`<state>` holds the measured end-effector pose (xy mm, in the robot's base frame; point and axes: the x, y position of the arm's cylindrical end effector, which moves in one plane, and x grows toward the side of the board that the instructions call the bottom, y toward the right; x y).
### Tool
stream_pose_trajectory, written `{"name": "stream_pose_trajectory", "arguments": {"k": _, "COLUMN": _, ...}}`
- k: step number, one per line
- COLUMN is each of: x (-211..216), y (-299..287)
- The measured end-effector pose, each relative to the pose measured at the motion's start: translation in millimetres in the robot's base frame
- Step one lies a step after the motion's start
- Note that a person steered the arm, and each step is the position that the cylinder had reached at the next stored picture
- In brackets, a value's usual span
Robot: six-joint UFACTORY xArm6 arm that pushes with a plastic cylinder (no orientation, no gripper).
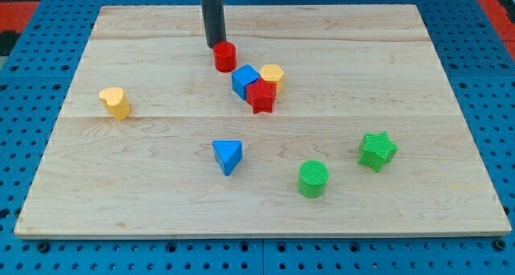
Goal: Move the yellow heart to the bottom left of the red circle
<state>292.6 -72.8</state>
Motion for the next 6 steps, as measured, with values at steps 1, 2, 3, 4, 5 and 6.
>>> {"name": "stream_pose_trajectory", "arguments": {"k": 1, "x": 35, "y": 5}}
{"name": "stream_pose_trajectory", "arguments": {"k": 2, "x": 43, "y": 0}}
{"name": "stream_pose_trajectory", "arguments": {"k": 3, "x": 58, "y": -37}}
{"name": "stream_pose_trajectory", "arguments": {"k": 4, "x": 106, "y": -37}}
{"name": "stream_pose_trajectory", "arguments": {"k": 5, "x": 163, "y": -44}}
{"name": "stream_pose_trajectory", "arguments": {"k": 6, "x": 217, "y": -89}}
